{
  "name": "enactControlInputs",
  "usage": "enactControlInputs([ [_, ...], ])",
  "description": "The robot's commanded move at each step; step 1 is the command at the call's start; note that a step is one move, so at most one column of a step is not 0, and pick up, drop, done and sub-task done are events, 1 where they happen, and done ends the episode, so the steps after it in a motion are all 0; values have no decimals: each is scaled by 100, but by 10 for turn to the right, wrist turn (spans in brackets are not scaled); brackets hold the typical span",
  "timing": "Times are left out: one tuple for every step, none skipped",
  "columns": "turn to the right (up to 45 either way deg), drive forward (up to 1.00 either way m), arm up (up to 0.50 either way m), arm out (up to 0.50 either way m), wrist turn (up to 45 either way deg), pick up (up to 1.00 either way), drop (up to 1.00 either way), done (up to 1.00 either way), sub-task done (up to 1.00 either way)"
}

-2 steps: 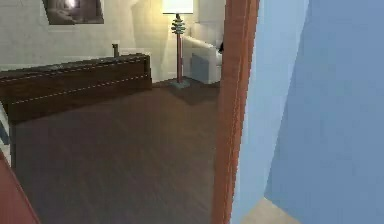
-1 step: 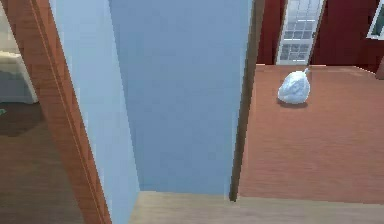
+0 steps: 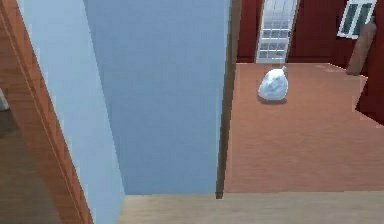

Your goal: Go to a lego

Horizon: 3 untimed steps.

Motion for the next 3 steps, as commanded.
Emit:
enactControlInputs([
  [30,0,0,0,0,0,0,0,0],
  [0,10,0,0,0,0,0,0,0],
  [-450,0,0,0,0,0,0,0,0],
])
